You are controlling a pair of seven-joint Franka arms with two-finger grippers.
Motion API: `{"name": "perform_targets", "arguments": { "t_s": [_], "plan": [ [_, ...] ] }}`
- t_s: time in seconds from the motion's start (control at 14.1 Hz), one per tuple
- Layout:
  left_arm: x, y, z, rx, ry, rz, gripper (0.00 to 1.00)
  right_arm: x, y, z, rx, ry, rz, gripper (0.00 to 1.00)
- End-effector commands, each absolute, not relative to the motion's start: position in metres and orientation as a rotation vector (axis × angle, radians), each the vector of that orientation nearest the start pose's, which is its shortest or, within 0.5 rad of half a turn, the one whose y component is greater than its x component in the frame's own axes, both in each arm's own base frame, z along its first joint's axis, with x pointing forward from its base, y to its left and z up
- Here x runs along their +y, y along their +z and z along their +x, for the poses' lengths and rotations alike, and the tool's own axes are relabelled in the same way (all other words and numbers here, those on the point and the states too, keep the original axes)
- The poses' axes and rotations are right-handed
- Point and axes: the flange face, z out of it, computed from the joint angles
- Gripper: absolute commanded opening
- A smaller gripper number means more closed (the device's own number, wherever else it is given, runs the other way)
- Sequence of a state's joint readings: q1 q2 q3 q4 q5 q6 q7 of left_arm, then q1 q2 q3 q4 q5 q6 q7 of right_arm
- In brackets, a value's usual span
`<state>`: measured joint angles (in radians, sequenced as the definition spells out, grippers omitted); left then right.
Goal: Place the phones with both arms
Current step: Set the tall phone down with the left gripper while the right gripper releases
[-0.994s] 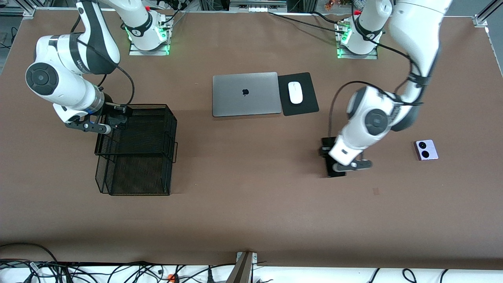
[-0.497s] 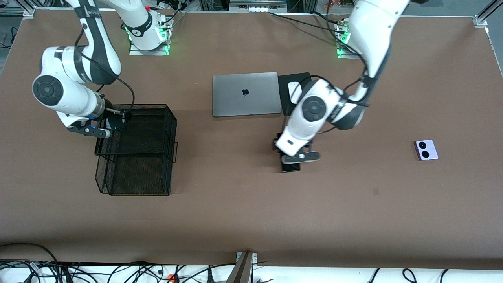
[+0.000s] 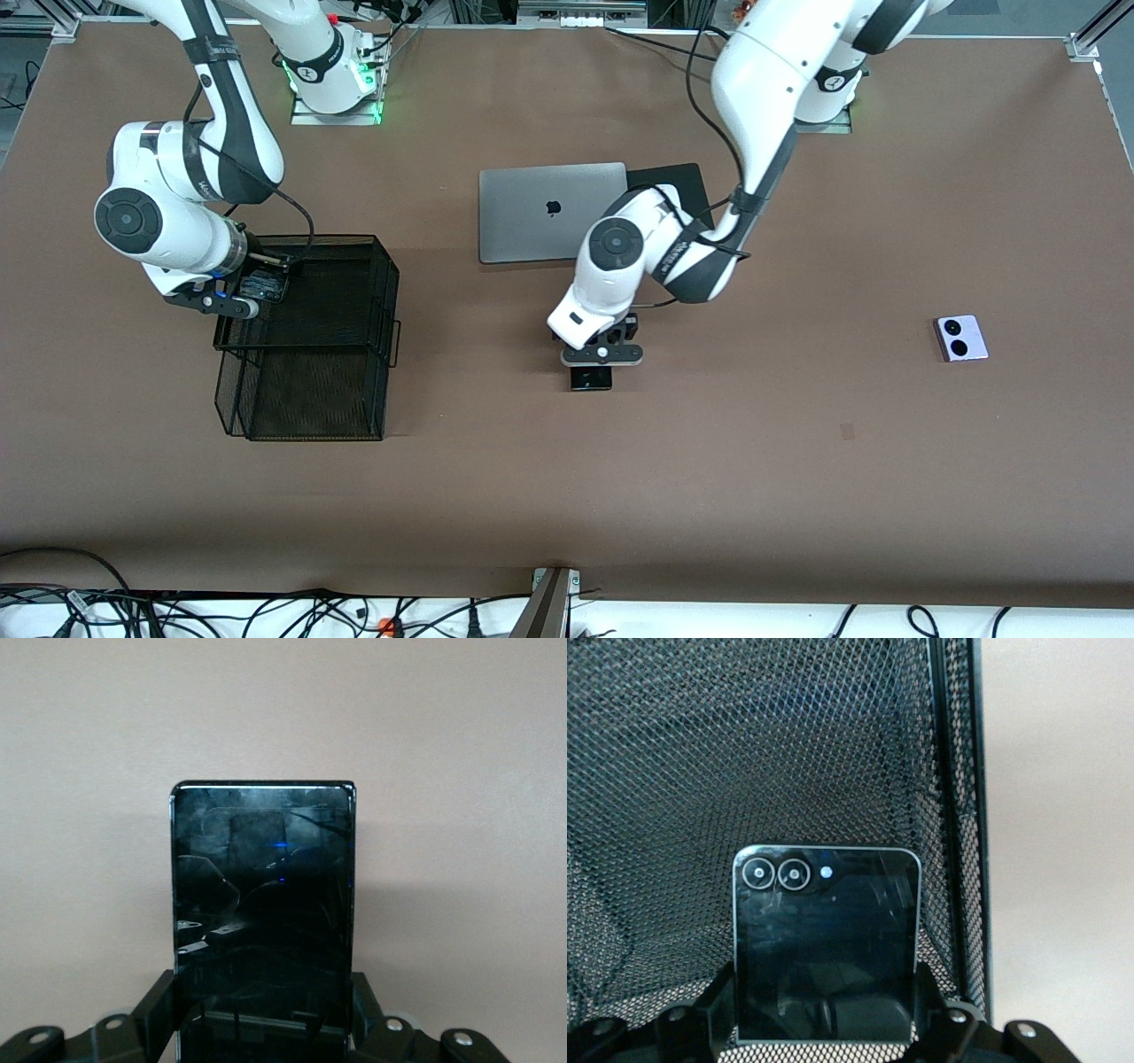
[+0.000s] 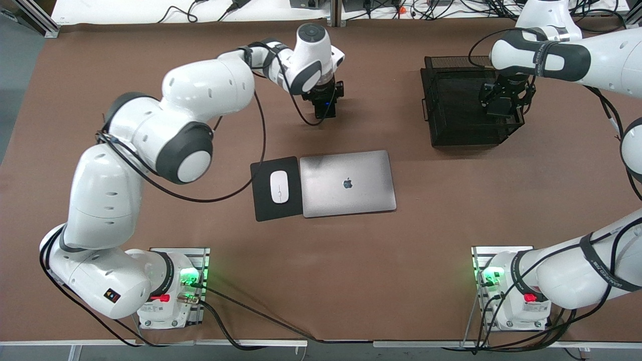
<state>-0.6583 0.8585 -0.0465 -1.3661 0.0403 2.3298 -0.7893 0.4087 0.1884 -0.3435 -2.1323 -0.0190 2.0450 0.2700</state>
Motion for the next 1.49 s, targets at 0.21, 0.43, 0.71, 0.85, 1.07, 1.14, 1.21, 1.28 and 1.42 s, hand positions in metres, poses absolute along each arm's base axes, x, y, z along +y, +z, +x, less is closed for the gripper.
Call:
{"name": "perform_targets", "arguments": {
  "t_s": [0.21,0.43,0.71,0.85,1.07,1.14,1.21,1.28,1.42],
  "plan": [
    [-0.515,0.188,0.574,-0.132,-0.206,-3.163,0.00,0.034,0.310,0.536,0.332,0.386,-3.212,0.99],
    [-0.512,0.184,0.576,-0.136,-0.207,-3.160,0.00,0.037,0.332,0.550,0.321,0.322,-3.212,0.99],
    [-0.513,0.184,0.576,-0.137,-0.209,-3.159,0.90,0.042,0.376,0.570,0.319,0.321,-3.214,1.00],
    [-0.512,0.185,0.576,-0.161,-0.212,-3.154,1.00,0.045,0.397,0.578,0.318,0.305,-3.211,1.00],
    [-0.508,0.193,0.578,-0.168,-0.178,-3.127,1.00,0.059,0.416,0.585,0.325,0.262,-3.154,1.00],
    [-0.501,0.213,0.584,-0.176,-0.152,-3.099,1.00,0.065,0.414,0.584,0.324,0.270,-3.134,1.00],
    [-0.496,0.227,0.589,-0.175,-0.114,-3.073,1.00,0.080,0.410,0.582,0.274,0.281,-3.138,1.00],
    [-0.486,0.233,0.594,-0.142,-0.063,-3.046,1.00,0.094,0.411,0.583,0.206,0.258,-3.142,1.00],
    [-0.456,0.259,0.613,-0.089,-0.031,-3.036,1.00,0.115,0.421,0.590,0.118,0.162,-3.143,1.00]
  ]
}}
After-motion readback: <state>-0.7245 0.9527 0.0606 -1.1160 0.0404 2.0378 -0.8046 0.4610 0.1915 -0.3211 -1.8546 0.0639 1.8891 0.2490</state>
